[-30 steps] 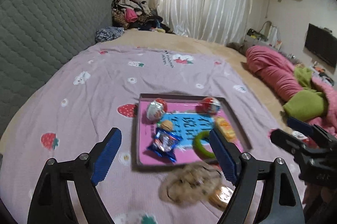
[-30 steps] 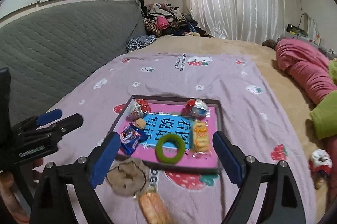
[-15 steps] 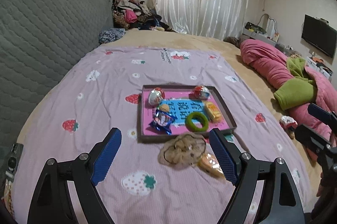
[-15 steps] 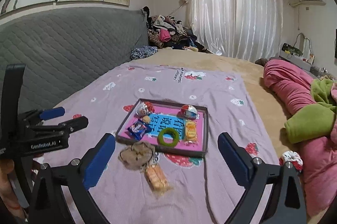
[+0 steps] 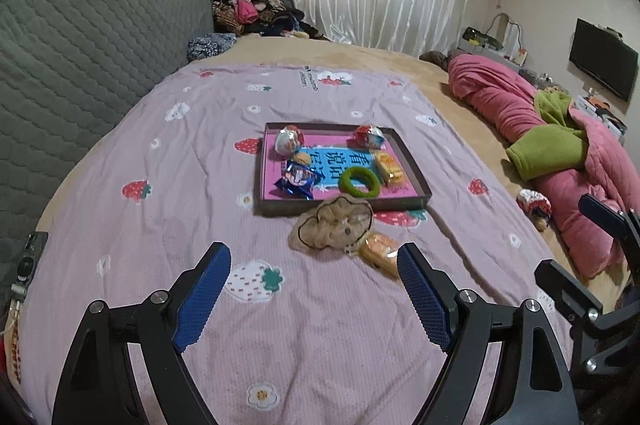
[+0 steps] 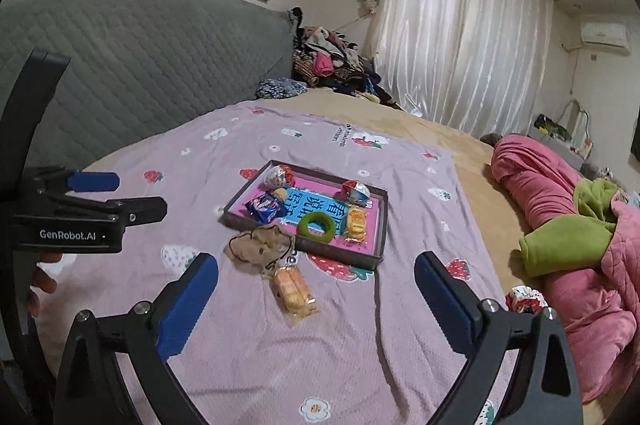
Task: Organize objects
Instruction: 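Open both tools and withdraw them toward the scrunchie and biscuit packet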
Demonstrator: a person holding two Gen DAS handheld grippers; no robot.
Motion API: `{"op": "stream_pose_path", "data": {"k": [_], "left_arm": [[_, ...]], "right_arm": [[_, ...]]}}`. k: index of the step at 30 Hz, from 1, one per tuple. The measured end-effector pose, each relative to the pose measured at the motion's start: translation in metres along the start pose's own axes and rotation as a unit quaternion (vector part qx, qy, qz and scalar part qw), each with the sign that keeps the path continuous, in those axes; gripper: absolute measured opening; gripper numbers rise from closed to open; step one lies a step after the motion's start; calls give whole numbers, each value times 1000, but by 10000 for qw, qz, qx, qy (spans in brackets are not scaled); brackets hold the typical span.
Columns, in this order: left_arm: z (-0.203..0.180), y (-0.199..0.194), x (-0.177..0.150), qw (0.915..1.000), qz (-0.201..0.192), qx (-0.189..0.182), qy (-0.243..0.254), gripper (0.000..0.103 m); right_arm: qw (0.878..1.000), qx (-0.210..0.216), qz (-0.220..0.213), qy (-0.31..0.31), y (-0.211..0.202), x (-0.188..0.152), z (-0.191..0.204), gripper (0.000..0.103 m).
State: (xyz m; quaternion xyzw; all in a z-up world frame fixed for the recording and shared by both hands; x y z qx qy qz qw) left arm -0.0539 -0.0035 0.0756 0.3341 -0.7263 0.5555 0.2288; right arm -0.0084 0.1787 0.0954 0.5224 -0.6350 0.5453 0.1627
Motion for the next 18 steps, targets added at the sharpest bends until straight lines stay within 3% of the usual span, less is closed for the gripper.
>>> {"op": "stream_pose_path", "data": {"k": [9, 18], "left_arm": [[-3, 19, -19, 9997, 186, 124, 141, 86], [-2, 60, -33, 9985, 467, 183, 220, 86]], "right_arm": [[9997, 147, 108, 157, 18, -19, -4, 101], [9976, 433, 516, 187, 63, -43, 2, 102]]}}
Point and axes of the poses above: each gripper's, at about its wrist camera, not at the fingertips, and y roughly the way its jaws point, z to its left, x to its top, the point moved 2 cm from there along y, roughly the way its jaws point, and after that the axes turned 13 degrees about -y, right-handed, at the moved point
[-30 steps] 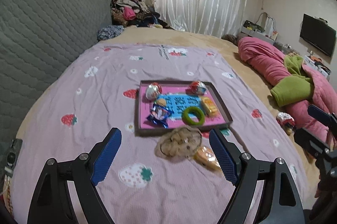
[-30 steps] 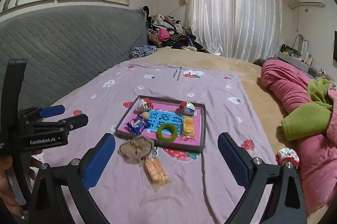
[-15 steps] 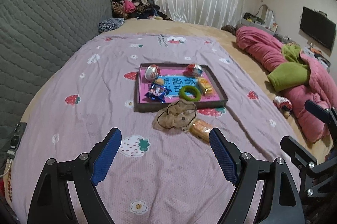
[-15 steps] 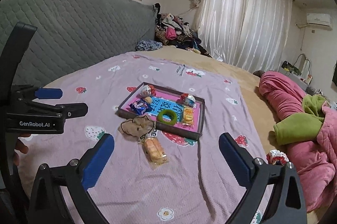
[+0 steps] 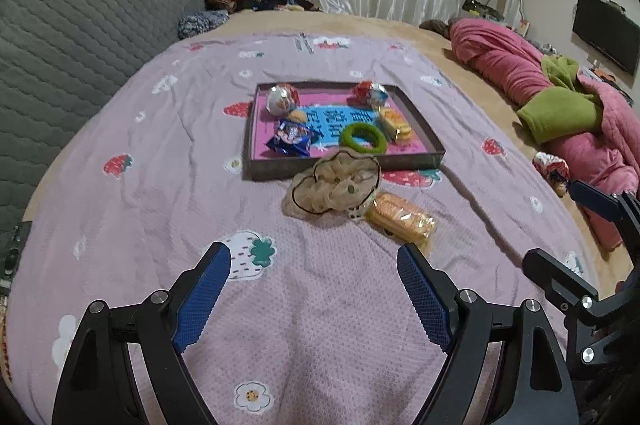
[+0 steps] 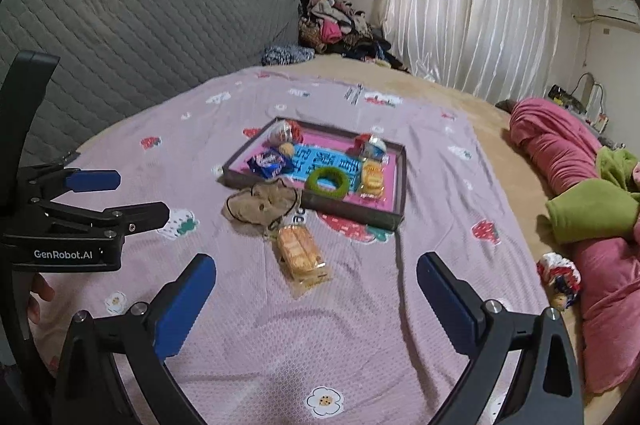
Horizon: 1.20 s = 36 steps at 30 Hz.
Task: Organize objects
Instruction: 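Open both tools and withdraw them toward the scrunchie and biscuit packet, then close the left tool on the beige scrunchie while the right tool grasps the biscuit packet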
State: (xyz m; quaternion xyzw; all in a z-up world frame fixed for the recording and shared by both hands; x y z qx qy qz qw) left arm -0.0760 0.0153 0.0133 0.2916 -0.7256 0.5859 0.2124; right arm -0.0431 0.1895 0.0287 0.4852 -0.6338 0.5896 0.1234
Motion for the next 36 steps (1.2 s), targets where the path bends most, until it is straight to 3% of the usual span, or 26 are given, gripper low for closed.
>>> {"op": "stream_pose_path", "data": {"k": [10, 22, 29, 36], "left_arm": [[7, 55, -7, 9995, 289, 102, 96, 86], [7, 106, 10, 9991, 389, 81, 130, 86], [11, 131, 29, 9991, 416, -69, -99, 86], [4, 159, 36, 9980, 582, -248, -25, 86]], "right_arm": [[9988, 98, 482, -40, 51, -16, 2, 102], [9965, 252, 790, -56, 106, -18, 1, 102], [9955, 328, 878, -130, 136, -12, 0, 102], [9934, 431, 1036, -243, 163, -13, 3, 102]]}}
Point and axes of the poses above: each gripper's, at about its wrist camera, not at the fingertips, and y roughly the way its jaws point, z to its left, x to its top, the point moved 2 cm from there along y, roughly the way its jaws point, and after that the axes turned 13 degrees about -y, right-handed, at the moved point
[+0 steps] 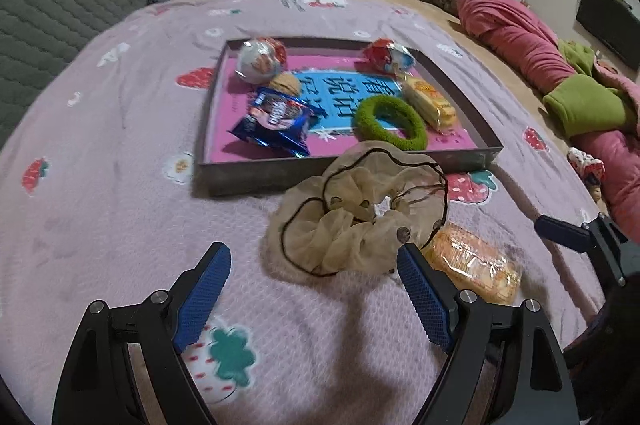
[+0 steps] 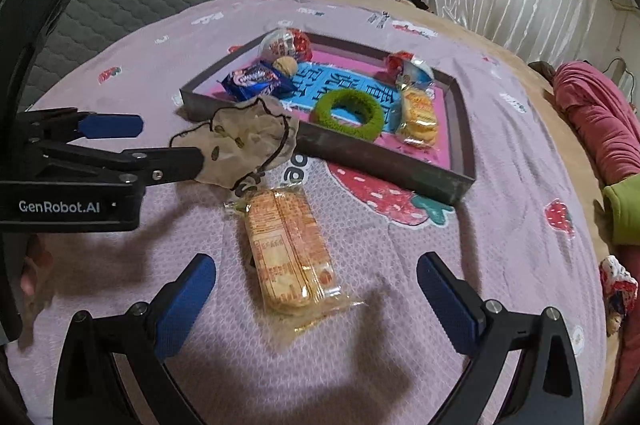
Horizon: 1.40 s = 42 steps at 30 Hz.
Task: Organize objects
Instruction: 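Close the left tool on the beige scrunchie while the right tool grasps the biscuit packet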
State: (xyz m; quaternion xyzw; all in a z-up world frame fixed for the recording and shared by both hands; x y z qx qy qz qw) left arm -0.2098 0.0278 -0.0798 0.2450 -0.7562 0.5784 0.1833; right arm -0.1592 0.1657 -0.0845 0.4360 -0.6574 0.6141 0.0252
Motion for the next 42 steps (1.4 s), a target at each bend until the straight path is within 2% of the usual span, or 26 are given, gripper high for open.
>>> {"op": "stream_pose_path", "data": {"k": [8, 13, 16, 18, 20, 21, 22, 23, 24, 25, 31, 35, 42], "left_arm": [[8, 37, 7, 9987, 324, -253, -312, 86], [8, 47, 10, 9981, 379, -353, -339, 86], [8, 50, 12, 9979, 400, -378, -331, 86], [6, 51, 12, 9979, 427, -390, -282, 86], [5, 52, 13, 9975, 454, -443, -298, 86], [5, 52, 12, 9975, 444, -461, -309, 83], [4, 51, 13, 9974, 439, -483, -302, 77], [4, 51, 12, 9973, 446, -502, -295, 70], [3, 51, 12, 9972, 452, -521, -295, 56], [2, 51, 11, 9970, 475, -544, -290, 48], [-6, 47, 4, 9970, 491, -572, -167, 23], [-9, 41, -2, 9970, 481, -598, -122, 19], [-6, 22, -10, 9980, 371, -489, -165, 17]], "right_arm": [[9999, 4, 100, -56, 21, 1, 0, 101], [9999, 112, 62, 101, 29, 3, -5, 99], [9991, 322, 129, 222, 35, 2, -7, 84], [9990, 361, 103, 251, 35, 1, -7, 80], [9989, 376, 78, 254, 32, 2, -6, 60], [9989, 369, 68, 281, 31, 3, -6, 54], [9989, 368, 71, 295, 30, 3, -5, 45], [9989, 361, 82, 274, 29, 3, -4, 43], [9991, 346, 101, 242, 29, 2, -2, 42], [9991, 334, 111, 225, 29, 2, -2, 41], [9983, 449, 20, 368, 24, 1, -1, 40], [9964, 693, -29, 481, 18, 1, 0, 40], [9965, 669, -130, 492, 1, 3, 5, 40]]}}
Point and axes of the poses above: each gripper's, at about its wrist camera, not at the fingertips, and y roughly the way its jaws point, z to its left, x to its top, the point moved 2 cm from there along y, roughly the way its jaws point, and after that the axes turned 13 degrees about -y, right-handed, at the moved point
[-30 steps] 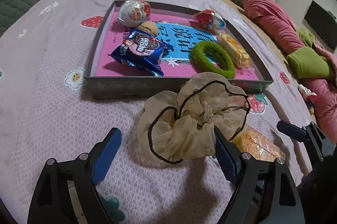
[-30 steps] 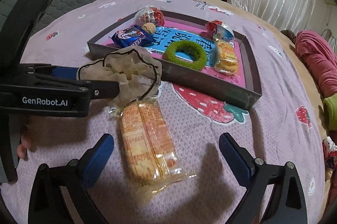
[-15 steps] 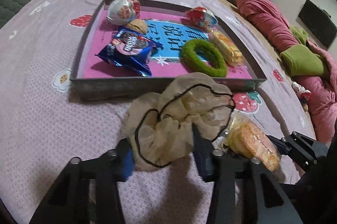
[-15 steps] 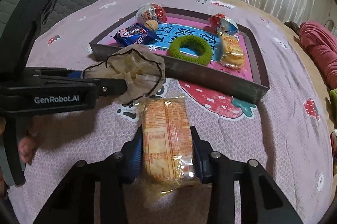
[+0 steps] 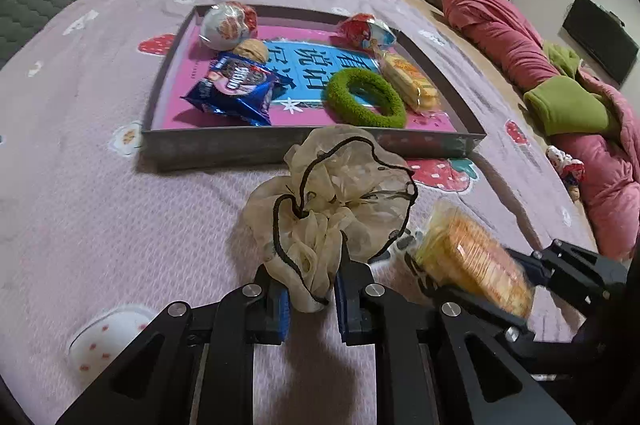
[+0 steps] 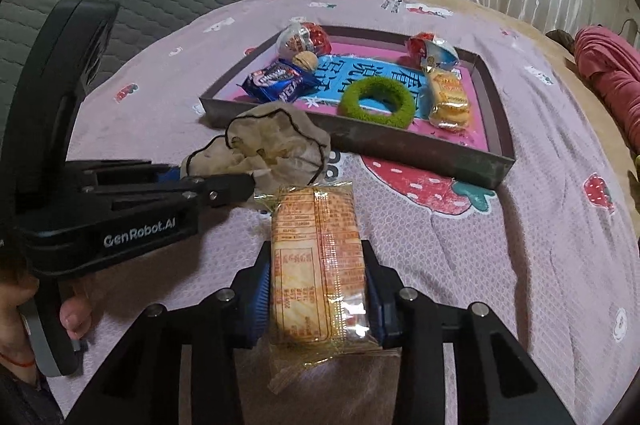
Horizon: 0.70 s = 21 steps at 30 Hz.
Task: Organize objects
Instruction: 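Close the left tool on the beige scrunchie while the right tool grasps the biscuit packet, then lift the scrunchie and biscuit packet and carry them over the tray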
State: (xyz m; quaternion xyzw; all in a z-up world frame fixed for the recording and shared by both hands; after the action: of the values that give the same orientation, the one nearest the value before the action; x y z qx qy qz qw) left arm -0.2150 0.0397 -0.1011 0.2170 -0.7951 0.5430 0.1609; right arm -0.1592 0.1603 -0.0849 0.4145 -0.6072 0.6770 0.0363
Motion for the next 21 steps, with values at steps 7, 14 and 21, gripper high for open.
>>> {"op": "stream_pose_path", "data": {"k": [7, 14, 21], "left_arm": [[-1, -39, -12, 9997, -224, 86, -31, 17], [-14, -86, -25, 9982, -545, 225, 63, 17], [-26, -133, -37, 9959, -842, 289, 127, 17]], "right_arm": [[9999, -73, -156, -15, -27, 3, 6, 40], [9990, -139, -415, -55, -66, 6, 16, 40], [9963, -225, -827, -30, -112, 9, 22, 40]]}}
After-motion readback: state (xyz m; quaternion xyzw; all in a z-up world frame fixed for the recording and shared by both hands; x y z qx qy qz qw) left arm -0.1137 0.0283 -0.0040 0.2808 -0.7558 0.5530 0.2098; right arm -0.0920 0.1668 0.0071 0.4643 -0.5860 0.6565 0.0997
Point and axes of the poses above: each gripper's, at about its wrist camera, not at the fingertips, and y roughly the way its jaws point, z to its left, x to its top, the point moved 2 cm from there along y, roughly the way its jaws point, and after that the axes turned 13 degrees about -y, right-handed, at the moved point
